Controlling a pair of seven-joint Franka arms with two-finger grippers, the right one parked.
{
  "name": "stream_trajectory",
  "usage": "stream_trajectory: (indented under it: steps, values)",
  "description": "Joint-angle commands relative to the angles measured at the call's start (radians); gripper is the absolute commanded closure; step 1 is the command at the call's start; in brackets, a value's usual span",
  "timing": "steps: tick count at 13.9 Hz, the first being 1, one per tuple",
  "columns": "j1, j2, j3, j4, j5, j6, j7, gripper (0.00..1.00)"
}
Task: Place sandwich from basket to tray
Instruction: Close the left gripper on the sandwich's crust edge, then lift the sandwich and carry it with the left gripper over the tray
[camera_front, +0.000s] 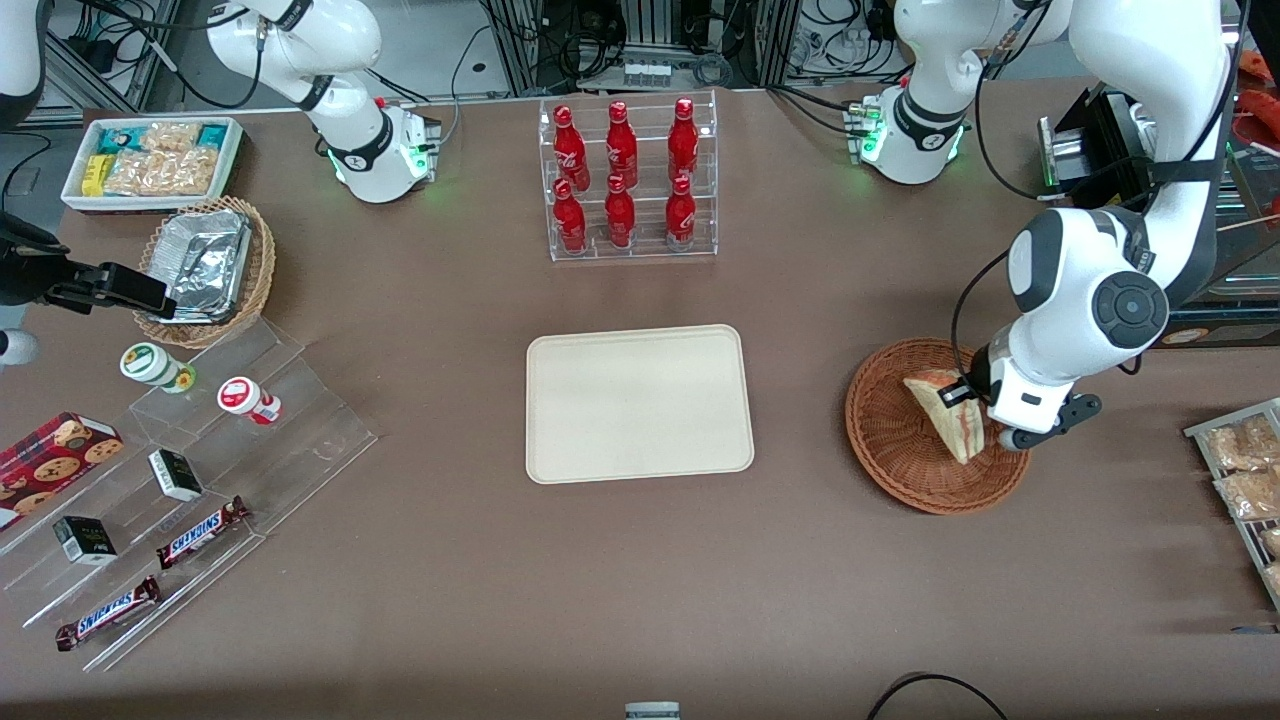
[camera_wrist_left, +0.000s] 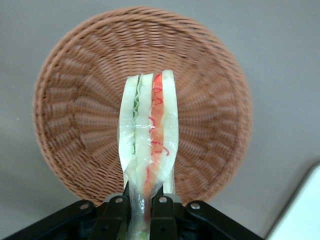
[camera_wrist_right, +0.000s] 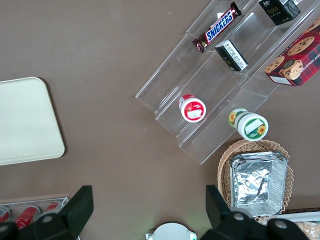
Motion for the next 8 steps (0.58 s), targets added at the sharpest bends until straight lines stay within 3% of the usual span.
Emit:
stream_trajectory:
  steps: [1,8]
  values:
    - [-0.085,0.024,0.005,0.039,-0.002,-0.022,0.012,1.0]
    - [-0.312,0.144,0.007,0.176,0.001,-0.057,-0.02,1.0]
